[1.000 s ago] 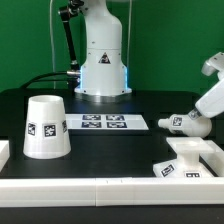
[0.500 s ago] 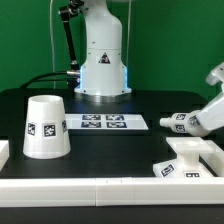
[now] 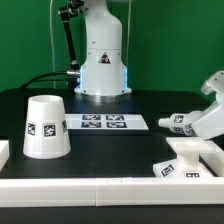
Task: Assemble lamp
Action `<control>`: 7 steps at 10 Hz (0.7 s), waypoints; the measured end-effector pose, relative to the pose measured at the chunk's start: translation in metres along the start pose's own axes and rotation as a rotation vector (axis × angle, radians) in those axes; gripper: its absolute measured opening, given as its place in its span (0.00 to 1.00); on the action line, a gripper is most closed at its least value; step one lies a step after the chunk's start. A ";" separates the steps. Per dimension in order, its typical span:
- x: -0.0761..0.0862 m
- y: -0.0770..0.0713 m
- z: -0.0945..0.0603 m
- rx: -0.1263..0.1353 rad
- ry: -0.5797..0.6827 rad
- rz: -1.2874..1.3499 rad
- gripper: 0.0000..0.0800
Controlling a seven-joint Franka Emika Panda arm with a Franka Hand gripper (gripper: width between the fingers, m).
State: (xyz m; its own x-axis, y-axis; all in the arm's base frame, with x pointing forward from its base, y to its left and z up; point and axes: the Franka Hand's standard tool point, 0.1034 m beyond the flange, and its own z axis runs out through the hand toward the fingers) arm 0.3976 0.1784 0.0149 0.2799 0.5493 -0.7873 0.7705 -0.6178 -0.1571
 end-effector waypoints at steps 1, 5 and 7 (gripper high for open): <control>0.000 0.000 0.000 0.000 0.000 0.000 0.87; -0.001 0.006 -0.003 0.006 0.008 0.006 0.72; -0.006 0.010 -0.006 0.015 -0.002 0.008 0.72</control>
Offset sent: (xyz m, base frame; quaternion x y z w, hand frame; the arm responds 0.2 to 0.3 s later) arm 0.0078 0.0006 0.0038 0.0156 0.0010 0.0065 0.9999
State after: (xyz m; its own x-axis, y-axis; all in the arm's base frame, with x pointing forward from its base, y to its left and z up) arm 0.4073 0.1720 0.0218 0.2852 0.5432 -0.7897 0.7596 -0.6306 -0.1594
